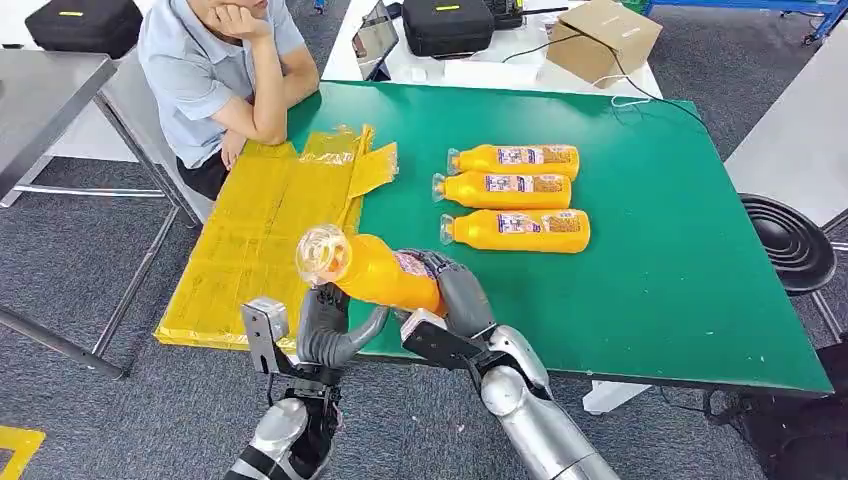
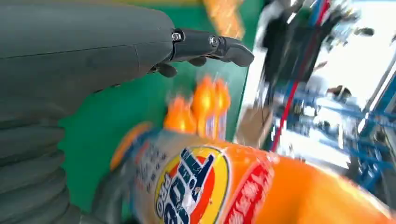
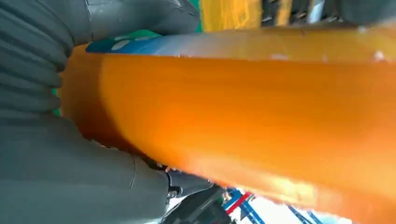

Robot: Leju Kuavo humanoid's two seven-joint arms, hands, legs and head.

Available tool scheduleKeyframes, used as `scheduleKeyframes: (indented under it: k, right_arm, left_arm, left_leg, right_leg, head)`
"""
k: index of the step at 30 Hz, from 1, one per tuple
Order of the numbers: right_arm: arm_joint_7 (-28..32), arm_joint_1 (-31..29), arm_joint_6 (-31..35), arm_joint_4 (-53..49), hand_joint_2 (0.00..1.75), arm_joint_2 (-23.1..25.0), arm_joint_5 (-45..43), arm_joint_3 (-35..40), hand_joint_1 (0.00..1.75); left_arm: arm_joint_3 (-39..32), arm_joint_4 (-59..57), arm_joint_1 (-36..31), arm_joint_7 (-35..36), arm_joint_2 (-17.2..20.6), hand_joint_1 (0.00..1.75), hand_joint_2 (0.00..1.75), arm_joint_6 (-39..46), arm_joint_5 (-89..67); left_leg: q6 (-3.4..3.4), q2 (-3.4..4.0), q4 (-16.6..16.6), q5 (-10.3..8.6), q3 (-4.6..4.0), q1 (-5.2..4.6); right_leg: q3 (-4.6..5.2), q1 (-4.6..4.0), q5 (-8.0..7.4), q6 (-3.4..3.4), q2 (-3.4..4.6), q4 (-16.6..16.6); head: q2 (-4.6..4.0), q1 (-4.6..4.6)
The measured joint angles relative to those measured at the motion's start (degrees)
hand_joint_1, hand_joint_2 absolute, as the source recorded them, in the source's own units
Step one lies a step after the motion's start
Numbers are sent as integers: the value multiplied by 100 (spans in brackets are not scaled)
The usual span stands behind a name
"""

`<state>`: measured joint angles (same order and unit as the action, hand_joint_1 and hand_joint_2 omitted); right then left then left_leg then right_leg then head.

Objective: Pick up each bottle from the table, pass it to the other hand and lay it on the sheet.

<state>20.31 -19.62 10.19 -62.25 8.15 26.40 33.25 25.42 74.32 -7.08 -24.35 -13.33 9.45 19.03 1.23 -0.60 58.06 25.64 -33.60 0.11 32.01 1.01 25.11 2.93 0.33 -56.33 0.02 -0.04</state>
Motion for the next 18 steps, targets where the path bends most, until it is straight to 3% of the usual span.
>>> scheduleKeyframes:
  k: [4, 5, 6, 7, 11, 12, 13, 14, 15, 18]
  right_arm:
    - [-26, -90, 2, 44, 175, 7, -18, 149, 175]
    - [-31, -105, 2, 55, 175, 11, -22, 170, 175]
    - [-33, -113, 2, 66, 175, 24, -24, 192, 175]
    - [-39, -117, 0, 83, 175, 28, -26, 221, 175]
    - [-46, -168, 24, 182, 175, 37, -22, 293, 175]
    - [-46, -183, 37, 205, 175, 39, -6, 310, 175]
    - [-46, -190, 55, 223, 175, 39, 7, 321, 175]
    - [-46, -200, 66, 243, 175, 39, 15, 332, 175]
    - [-50, -215, 70, 265, 175, 37, 26, 347, 175]
    - [-181, -243, 85, 325, 175, 42, 33, 378, 175]
  left_arm:
    - [-18, 144, 42, 17, 0, 0, 175, -375, 342]
    - [-24, 175, 54, 15, 0, 7, 175, -393, 377]
    - [-30, 192, 62, 4, 0, 47, 175, -410, 406]
    - [-37, 218, 77, -7, 0, 166, 175, -425, 452]
    - [-83, 234, 97, -31, 0, 175, 175, -493, 629]
    - [-111, 249, 113, -29, 0, 86, 175, -539, 698]
    - [-124, 271, 129, -29, 0, 45, 175, -567, 729]
    - [-127, 277, 138, -29, 0, 45, 175, -574, 740]
    - [-138, 277, 143, -33, 2, 175, 175, -572, 731]
    - [-153, 284, 162, -181, 4, 175, 175, -317, 359]
  left_leg:
    - [0, 1, 0, 0, 0, 1]
    - [0, 0, 0, 0, 0, 1]
    - [0, 0, 0, 0, 0, 1]
    - [0, 0, 0, 0, 0, 1]
    - [0, 0, 0, 0, -1, 1]
    - [0, 1, 0, 0, -1, 1]
    - [0, 1, 0, 0, -1, 1]
    - [0, 0, 0, 0, -1, 0]
    - [0, 0, 0, 0, -1, 0]
    - [0, 1, 0, 0, -1, 0]
  right_leg:
    - [1, -1, 0, 0, 0, -1]
    - [1, -1, 0, 0, 0, 0]
    - [1, -1, 0, 0, 0, 0]
    - [1, -1, 0, 0, 0, 0]
    - [2, 0, 0, 0, 0, 0]
    - [2, 0, 0, 0, 1, 0]
    - [2, 0, 0, 0, 0, 0]
    - [2, 0, 0, 0, 0, 0]
    - [2, 0, 0, 0, 0, 0]
    - [2, 0, 0, 0, 0, 0]
  head:
    - [0, 0]
    - [-2, 0]
    - [0, 2]
    - [0, 0]
    - [0, 2]
    - [0, 2]
    - [0, 0]
    - [0, 2]
    - [0, 0]
    - [0, 0]
